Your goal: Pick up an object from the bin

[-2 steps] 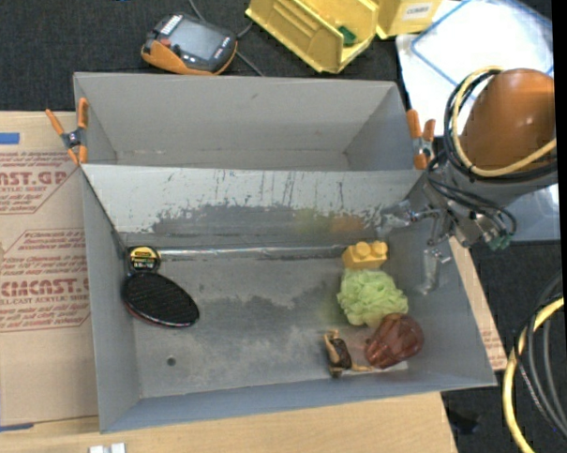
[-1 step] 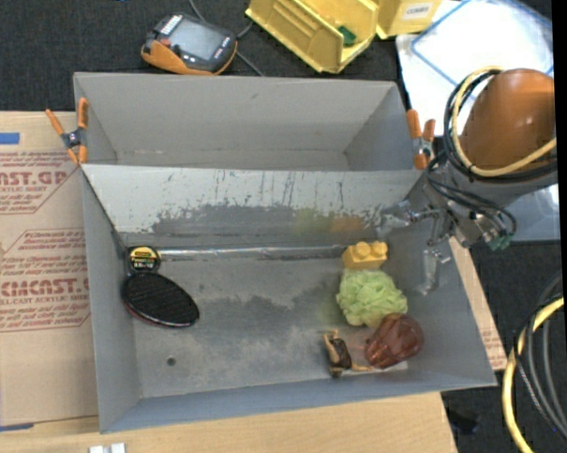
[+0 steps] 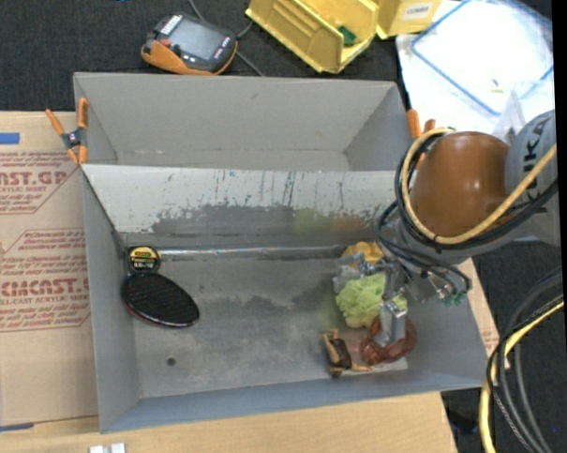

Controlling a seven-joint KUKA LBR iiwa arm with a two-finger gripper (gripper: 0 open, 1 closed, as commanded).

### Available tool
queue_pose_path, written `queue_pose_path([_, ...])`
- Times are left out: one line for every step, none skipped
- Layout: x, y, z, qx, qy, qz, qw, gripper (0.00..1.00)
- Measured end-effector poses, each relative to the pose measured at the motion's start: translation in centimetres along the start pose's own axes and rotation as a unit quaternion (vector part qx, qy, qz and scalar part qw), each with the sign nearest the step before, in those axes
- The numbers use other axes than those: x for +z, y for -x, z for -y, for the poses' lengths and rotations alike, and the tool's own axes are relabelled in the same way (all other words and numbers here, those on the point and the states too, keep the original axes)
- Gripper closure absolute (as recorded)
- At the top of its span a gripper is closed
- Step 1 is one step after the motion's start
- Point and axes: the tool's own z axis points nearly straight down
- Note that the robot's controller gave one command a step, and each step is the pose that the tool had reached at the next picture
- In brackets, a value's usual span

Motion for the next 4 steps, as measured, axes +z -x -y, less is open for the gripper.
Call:
queue_pose_path([-1.1, 0.3, 2.8, -0.042, -0.004, 0.0025, 0.9991, 0.00])
queue_pose_path([-0.5, 1.8, -0.3, 0.017, -0.001, 0.0031, 0.9999, 0.00])
queue_pose_path([3.7, 3.9, 1.3, -0.191, -0.004, 0.0030, 0.9815, 0.00])
queue_pose_path([4.0, 2.9, 0.1, -0.205, -0.003, 0.0033, 0.9788, 0.00])
